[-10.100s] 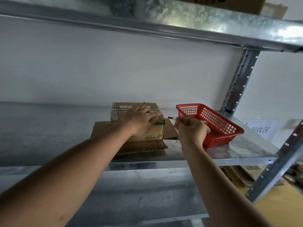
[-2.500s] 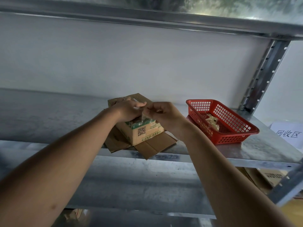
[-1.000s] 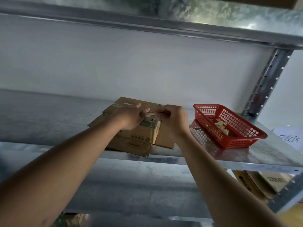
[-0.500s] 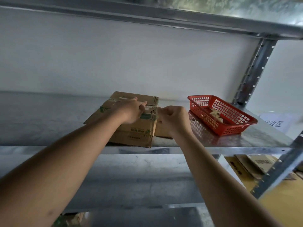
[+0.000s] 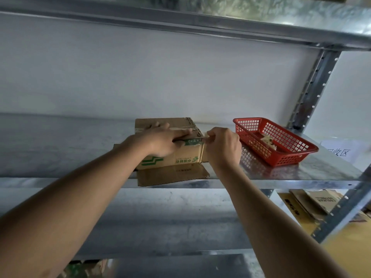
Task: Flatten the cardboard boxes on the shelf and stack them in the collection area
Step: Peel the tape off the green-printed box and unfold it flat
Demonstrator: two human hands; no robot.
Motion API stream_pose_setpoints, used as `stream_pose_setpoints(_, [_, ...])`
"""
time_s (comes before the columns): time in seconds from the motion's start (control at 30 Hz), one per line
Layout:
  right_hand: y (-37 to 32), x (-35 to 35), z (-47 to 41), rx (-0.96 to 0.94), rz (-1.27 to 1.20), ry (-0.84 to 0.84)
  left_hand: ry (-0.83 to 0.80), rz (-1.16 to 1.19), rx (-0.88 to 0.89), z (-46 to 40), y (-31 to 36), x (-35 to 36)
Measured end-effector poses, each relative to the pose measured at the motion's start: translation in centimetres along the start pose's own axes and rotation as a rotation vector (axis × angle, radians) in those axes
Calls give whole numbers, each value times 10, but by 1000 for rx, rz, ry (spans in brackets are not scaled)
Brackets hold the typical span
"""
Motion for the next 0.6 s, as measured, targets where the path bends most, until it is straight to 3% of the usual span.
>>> stream_pose_setpoints(0.17, [-5, -3, 3, 23, 15, 13, 41, -117, -2, -7, 6, 4])
stream_pose_setpoints(0.27, [-4, -1, 8, 59, -40, -83, 46, -102, -26, -10, 8, 4])
stream_pose_setpoints(0.47, [13, 17, 21, 422, -510, -351, 53, -68, -23, -4, 10, 5])
stream_pose_setpoints(0.6, [19, 19, 24, 472, -579, -220, 50, -51, -16, -3, 12, 4])
Point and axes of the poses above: each hand's wrist, its own z-axis away from the middle knuckle, its own x-axis out of the palm, y = z × x, the point moved 6 cm from there along -z, towards the middle knuckle, and after that the axes turned 11 degrees about y, right-handed, at the moved point
